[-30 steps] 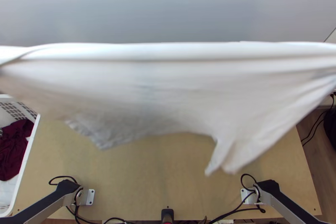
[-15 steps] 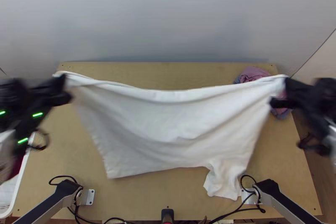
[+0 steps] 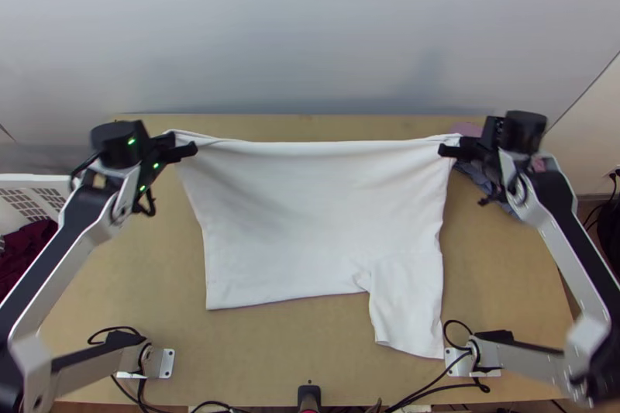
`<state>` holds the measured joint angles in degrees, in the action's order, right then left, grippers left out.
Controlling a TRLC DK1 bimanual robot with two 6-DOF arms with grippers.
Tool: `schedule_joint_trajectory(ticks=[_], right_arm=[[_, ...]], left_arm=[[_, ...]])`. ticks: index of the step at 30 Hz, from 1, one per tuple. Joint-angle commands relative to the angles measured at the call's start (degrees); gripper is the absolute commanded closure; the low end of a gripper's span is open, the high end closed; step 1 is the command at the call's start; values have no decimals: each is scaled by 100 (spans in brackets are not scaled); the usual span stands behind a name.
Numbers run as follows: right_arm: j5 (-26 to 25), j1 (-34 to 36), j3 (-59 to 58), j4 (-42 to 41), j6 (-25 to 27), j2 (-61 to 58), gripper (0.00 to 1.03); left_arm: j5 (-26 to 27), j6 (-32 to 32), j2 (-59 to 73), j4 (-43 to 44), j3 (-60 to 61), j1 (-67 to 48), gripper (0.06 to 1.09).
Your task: Fold the t-shirt
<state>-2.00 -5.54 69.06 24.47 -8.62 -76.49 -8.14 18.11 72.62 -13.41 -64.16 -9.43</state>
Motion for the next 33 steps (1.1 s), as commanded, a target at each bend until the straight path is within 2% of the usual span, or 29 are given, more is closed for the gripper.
schedule_joint_trajectory(ticks=[1,7,10,11,12,13,15,16,17,20,22,25,29,31,33], right_arm=[[174,405,442,-461,-333,-1632,100],[174,440,1215,-496,-597,-2828,100],[174,475,1585,-496,-790,-3206,99],[165,475,1655,-452,-852,-3241,90],[156,457,1699,-381,-940,-3241,72],[156,431,1716,-311,-1036,-3241,60],[156,387,1734,-179,-1063,-3223,40],[156,361,1734,-109,-1089,-3214,24],[156,343,1743,-30,-1159,-3188,15],[165,352,1681,93,-1282,-2995,5],[182,352,1602,251,-1388,-2731,4],[305,308,1461,480,-1546,-2063,4],[402,238,1119,603,-1774,-956,4],[402,176,978,849,-2126,-481,4],[402,97,855,1165,-2179,-156,4]], left_arm=[[6,-62,1589,858,-299,345,105],[-3,-35,3012,1068,-1371,345,105],[6,184,3364,945,-1775,345,105],[14,351,3373,858,-1810,345,100],[102,492,3346,743,-1828,337,87],[260,597,3302,603,-1837,310,70],[498,747,3250,225,-1898,258,24],[630,791,3267,-48,-2013,240,9],[735,843,3276,-347,-2153,240,10],[867,1274,3127,-988,-2347,258,10],[972,1353,2810,-1322,-2294,249,10],[1473,1362,2186,-1973,-2100,187,10],[1491,1107,1052,-2649,-1389,-217,10],[1500,984,516,-3027,-1002,-489,10],[1491,852,51,-3370,-598,-709,10]])
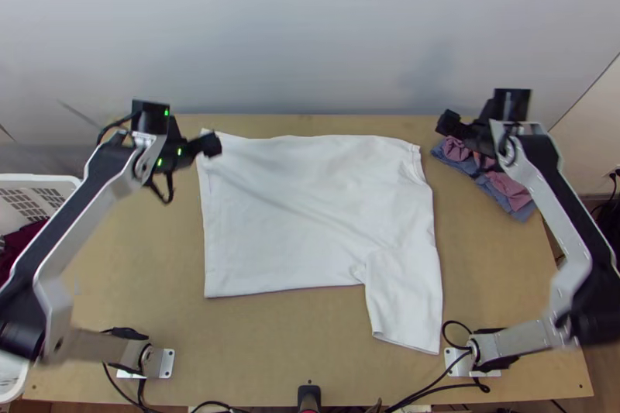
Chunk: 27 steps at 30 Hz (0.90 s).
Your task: Fold the t-shirt
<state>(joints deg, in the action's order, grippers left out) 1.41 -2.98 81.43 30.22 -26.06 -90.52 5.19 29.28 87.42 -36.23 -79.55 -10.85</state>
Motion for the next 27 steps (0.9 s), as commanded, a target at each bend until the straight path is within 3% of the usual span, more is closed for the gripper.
schedule_joint_trajectory(ticks=[1,13,17,22,27], right_arm=[[61,-159,-461,784,-417,1397,4],[70,-211,-1665,1742,119,3093,5],[70,-387,-1806,2041,189,3374,5],[70,-1011,-1885,2568,154,3576,5],[61,-1196,-1920,2665,154,3656,5]], left_arm=[[158,-300,-1605,-1229,1143,-673,10],[-431,-379,-2581,-1923,2919,-1455,11],[-862,-186,-2660,-1809,3411,-2000,11],[-888,61,-2510,-1466,3754,-2123,12],[-897,140,-2220,-1290,4009,-2246,16]])
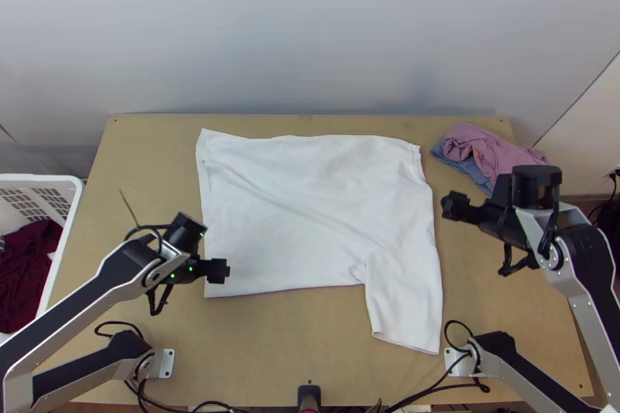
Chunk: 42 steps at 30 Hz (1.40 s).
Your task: Fold the t-shirt
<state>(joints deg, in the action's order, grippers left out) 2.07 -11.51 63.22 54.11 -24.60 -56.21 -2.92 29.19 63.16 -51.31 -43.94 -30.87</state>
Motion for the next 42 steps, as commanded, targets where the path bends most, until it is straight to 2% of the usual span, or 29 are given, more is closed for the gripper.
schedule_joint_trajectory(ticks=[1,3,7,11,17,23,28,33,38,42], right_arm=[[-4,-343,-91,276,8,224,5],[-4,-343,-91,285,8,233,5],[-4,-343,-161,302,8,286,5],[-4,-343,-231,311,8,303,5],[-4,-343,-372,311,8,303,5],[-4,-370,-820,373,113,259,5],[-4,-168,-1796,74,342,250,5],[-4,-71,-2763,-717,588,154,5],[4,8,-2912,-1359,614,-136,7],[171,52,-2868,-1412,614,-664,7]], left_arm=[[-86,175,250,244,474,-270,16],[-86,263,355,244,492,-332,20],[-86,351,584,244,501,-437,22],[-86,421,663,271,562,-446,35],[-7,447,681,385,562,-560,60],[-121,518,584,561,527,-613,103],[-279,447,364,596,281,-446,104],[-279,201,206,569,-97,108,104],[-279,-1,153,543,-167,424,104],[-279,-45,109,534,-229,556,105]])
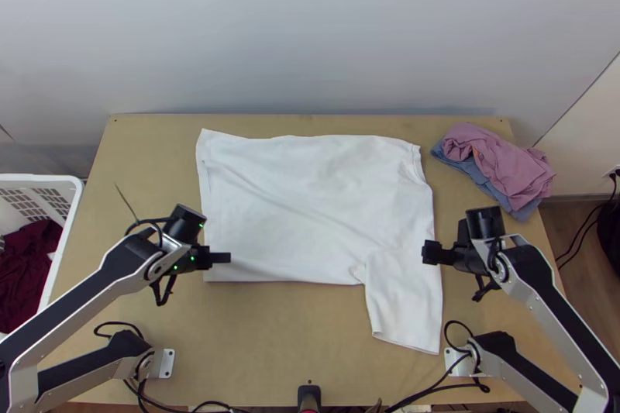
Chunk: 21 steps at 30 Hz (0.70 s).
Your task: Fold the t-shirt
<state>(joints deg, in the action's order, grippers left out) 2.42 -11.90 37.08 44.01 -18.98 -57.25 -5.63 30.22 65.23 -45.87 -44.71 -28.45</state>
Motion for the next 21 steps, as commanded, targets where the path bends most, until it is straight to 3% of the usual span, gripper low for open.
schedule_joint_trajectory(ticks=[1,4,8,10,13,18,21], right_arm=[[180,91,-272,-463,44,-664,7],[198,74,-342,-648,44,-928,8],[233,-32,-377,-833,53,-989,25],[242,-76,-386,-903,70,-989,43],[242,-76,-403,-1149,264,-928,89],[242,-76,-359,-1158,395,-866,99],[242,-40,-307,-1158,422,-497,99]], left_arm=[[-8,-148,-107,-10,-161,331,104],[-8,-156,-125,-10,-161,349,104],[-8,-174,-160,-54,-161,428,104],[-8,-218,-178,-54,-170,480,104],[-8,-253,-195,-80,-223,568,105],[-8,-271,-195,-133,-372,639,105],[-26,-262,-213,-168,-504,647,105]])
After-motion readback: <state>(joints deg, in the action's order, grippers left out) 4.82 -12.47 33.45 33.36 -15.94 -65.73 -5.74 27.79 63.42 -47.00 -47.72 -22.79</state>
